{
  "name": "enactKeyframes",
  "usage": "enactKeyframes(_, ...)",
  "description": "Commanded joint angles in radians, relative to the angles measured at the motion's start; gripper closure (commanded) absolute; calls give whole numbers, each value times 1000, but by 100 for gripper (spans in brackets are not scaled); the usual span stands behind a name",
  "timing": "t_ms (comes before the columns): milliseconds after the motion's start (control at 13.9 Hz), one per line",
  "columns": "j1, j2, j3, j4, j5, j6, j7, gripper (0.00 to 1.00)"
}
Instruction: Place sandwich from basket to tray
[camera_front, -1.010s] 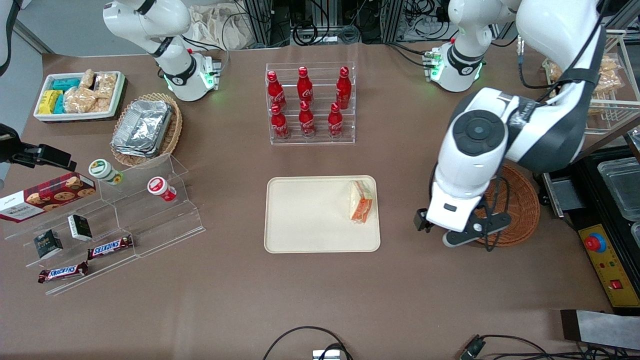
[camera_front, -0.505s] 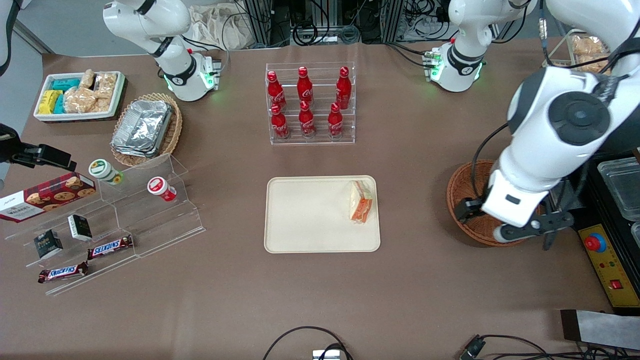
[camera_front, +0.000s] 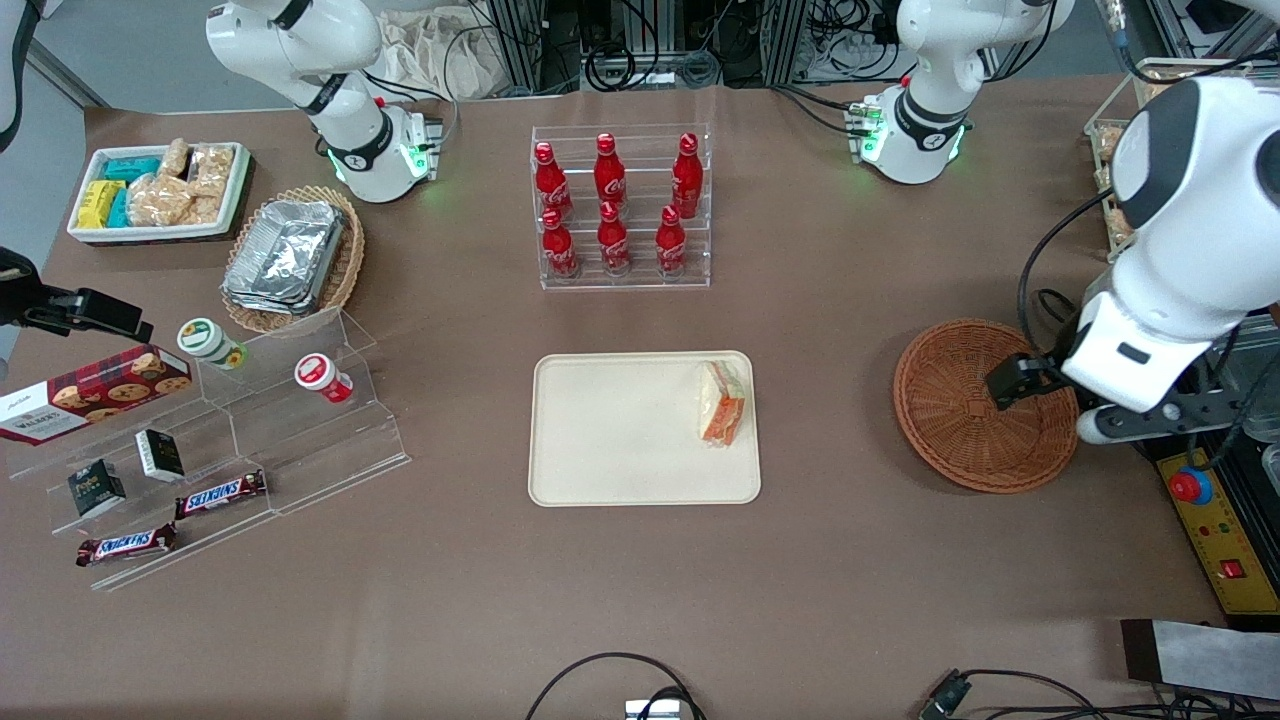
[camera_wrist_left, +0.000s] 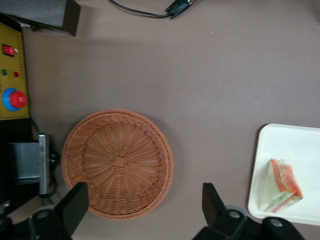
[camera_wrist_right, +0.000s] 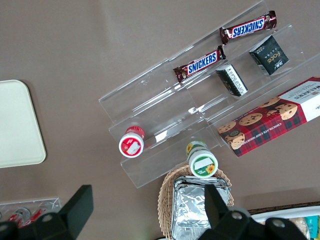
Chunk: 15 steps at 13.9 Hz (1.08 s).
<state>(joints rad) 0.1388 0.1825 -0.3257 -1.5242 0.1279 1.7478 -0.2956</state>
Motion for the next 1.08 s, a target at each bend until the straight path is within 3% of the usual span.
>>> enactKeyframes(0,-59,-122,118,-97,-40,-7,96,0)
enactKeyframes(361,-73,-198,221,-91,-68,-100,237,0)
enactKeyframes(794,-73,-274,252,-91,-77,-159,306,0)
enactKeyframes(1010,-73,-278,254,-88,-116,-159,320,0)
